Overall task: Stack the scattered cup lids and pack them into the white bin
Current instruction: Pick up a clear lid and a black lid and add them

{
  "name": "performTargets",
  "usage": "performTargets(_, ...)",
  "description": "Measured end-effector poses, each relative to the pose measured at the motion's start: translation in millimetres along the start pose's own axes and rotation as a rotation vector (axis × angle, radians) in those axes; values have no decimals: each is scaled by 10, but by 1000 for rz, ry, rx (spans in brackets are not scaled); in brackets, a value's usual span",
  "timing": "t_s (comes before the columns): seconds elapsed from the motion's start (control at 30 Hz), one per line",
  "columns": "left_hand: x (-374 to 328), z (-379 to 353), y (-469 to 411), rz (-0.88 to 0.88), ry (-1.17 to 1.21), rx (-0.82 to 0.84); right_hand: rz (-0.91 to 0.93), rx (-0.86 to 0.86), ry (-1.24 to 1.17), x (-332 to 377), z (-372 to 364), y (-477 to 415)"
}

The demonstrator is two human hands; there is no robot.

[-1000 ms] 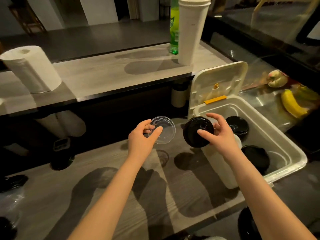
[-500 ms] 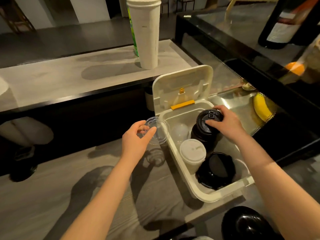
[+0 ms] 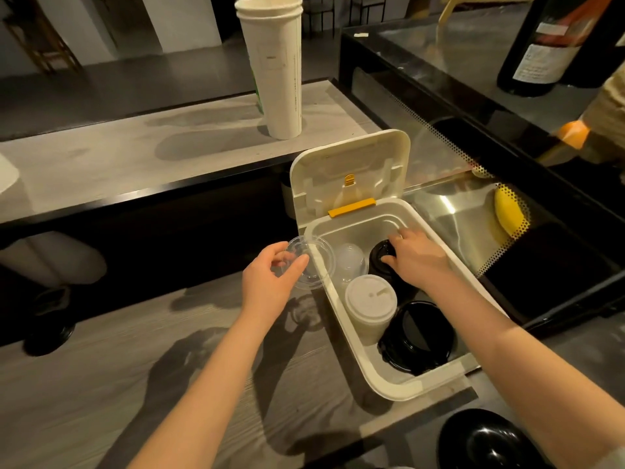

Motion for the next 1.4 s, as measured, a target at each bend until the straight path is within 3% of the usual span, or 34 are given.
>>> performTargets(0.27, 6, -21, 1, 10, 8, -2, -50, 31, 201, 4, -125, 10)
performTargets(0.4, -10, -34, 11, 15, -16, 8, -52, 18, 137, 3, -92, 35)
performTargets(0.47, -17, -42, 0, 32, -24, 18, -25, -68, 99, 45, 35, 105)
performTargets(0.57, -48, -46, -47, 39, -30, 28, 114, -224, -255, 180, 333, 288)
performTargets(0.67, -141, -77, -103, 40, -19, 54, 411, -172, -688, 491, 583, 539)
performTargets(0.8, -290, -214, -116, 69, 90, 113, 597, -108, -637, 806, 738, 735)
performTargets(0.97, -325, -266, -128, 86, 127, 122, 550, -155, -651, 768, 725, 637)
performTargets(1.1, -240, -281, -128, -20, -169, 128, 336, -103, -685, 527, 496, 307)
performTargets(1.2, -110, -432, -108, -117, -462, 270, 305, -36, -721, 528, 293, 116)
performTargets(1.3, 10, -557, -33, -129, -616, 410, 252, 41, -485, 637, 128, -30)
performTargets(1.4, 66, -578, -12, -132, -678, 442, 238, 134, -239, 753, -25, -105)
Point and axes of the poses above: each hand's wrist, its own y-axis away from the middle knuckle, its own z-axis out of the back of the hand, x = y × z, the point moved 8 cm from there along -y, towards the middle knuckle, and after that the axes turned 5 degrees about x, right-handed, at the moved point
